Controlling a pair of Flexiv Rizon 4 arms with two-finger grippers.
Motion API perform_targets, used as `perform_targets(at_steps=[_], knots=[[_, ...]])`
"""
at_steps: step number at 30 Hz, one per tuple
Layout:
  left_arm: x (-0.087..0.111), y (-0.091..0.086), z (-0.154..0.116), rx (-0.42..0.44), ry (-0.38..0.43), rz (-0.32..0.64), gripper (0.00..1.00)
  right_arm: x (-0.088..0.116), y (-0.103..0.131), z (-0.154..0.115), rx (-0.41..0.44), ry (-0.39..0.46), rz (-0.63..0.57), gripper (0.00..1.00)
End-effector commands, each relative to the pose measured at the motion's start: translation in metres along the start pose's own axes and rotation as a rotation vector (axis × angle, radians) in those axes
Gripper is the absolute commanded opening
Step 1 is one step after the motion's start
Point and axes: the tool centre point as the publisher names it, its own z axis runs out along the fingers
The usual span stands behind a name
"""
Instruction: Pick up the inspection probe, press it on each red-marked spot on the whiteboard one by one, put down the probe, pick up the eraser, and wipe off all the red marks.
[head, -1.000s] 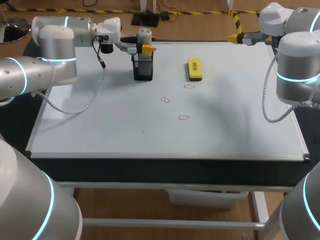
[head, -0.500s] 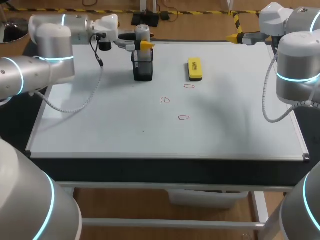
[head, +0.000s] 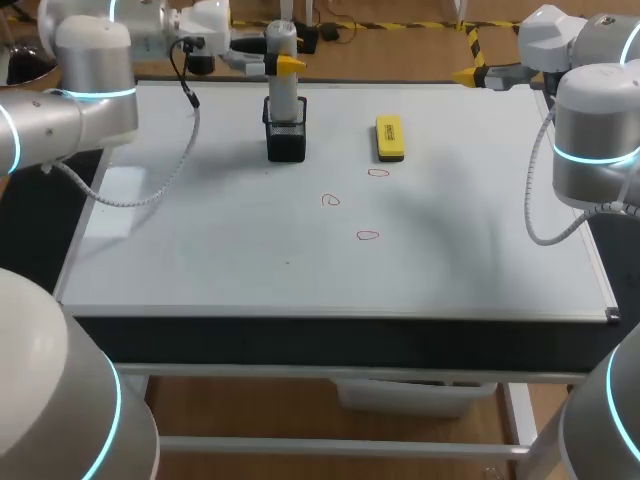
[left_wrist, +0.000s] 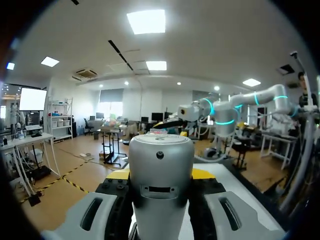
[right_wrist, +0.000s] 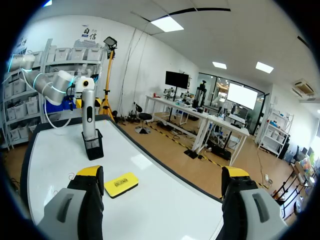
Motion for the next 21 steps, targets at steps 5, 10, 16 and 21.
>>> perform_targets(at_steps=[5, 10, 16, 21], knots=[[0.02, -0.031, -0.014, 0.017, -0.091, 0.055, 0.0, -0.001, 0.0, 0.0, 0.001, 0.001, 0.0, 1.0], [0.028, -0.039, -0.031, 0.058, -0.14, 0.046, 0.0, -0.001, 0.0, 0.0, 0.001, 0.001, 0.0, 1.0], [0.04, -0.035, -0.058, 0.047, -0.238, 0.035, 0.0, -0.001, 0.0, 0.0, 0.001, 0.001, 0.0, 1.0], [0.053, -0.028, -0.079, 0.035, -0.304, 0.026, 0.0, -0.001, 0.0, 0.0, 0.001, 0.001, 0.0, 1.0]])
